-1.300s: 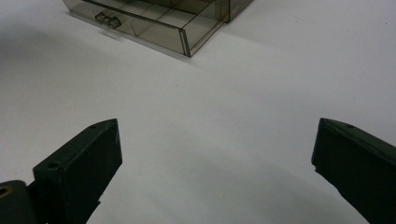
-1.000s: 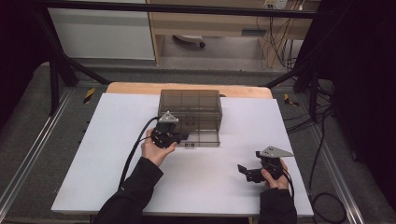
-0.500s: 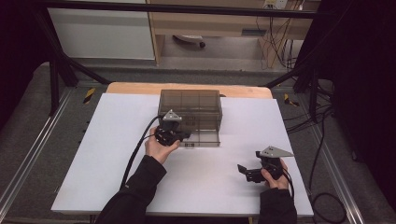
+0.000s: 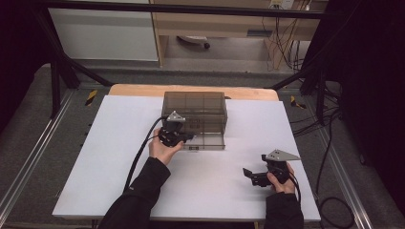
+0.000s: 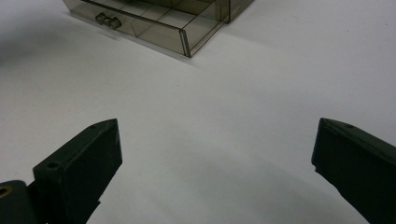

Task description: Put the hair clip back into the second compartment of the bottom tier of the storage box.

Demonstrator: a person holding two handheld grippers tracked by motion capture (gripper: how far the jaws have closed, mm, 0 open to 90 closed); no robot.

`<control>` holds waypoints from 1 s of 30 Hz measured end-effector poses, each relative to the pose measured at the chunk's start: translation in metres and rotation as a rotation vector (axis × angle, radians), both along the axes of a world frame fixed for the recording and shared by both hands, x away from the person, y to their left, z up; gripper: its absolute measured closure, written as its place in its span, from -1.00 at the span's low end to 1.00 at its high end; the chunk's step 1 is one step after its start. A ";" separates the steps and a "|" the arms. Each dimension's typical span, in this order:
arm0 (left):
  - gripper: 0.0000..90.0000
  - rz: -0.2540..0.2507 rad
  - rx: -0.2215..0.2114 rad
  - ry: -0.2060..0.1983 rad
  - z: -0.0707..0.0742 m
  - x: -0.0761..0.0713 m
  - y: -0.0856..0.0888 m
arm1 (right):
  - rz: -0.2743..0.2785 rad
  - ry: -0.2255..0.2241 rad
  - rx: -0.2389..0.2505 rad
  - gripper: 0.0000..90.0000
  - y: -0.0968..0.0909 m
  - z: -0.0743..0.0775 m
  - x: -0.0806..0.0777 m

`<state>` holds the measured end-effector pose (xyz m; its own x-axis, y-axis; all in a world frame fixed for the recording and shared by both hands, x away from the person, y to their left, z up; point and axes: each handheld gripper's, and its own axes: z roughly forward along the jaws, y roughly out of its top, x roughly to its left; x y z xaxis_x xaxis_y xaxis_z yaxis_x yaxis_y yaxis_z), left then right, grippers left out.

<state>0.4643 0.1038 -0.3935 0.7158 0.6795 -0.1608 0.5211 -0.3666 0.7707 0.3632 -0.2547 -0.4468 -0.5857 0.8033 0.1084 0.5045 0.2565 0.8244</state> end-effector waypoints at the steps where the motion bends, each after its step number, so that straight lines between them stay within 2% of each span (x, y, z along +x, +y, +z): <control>1: 0.97 0.000 0.001 -0.001 -0.001 0.001 0.000 | 0.001 0.000 -0.001 -0.95 0.000 0.000 0.000; 30: 0.97 0.013 0.030 -0.002 -0.017 0.013 -0.001 | 0.000 0.001 -0.001 -0.95 0.000 0.000 0.000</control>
<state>0.4778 0.1023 -0.4107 0.7069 0.6936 -0.1387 0.5244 -0.3823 0.7608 0.3633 -0.2547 -0.4471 -0.5855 0.8034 0.1084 0.5055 0.2572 0.8236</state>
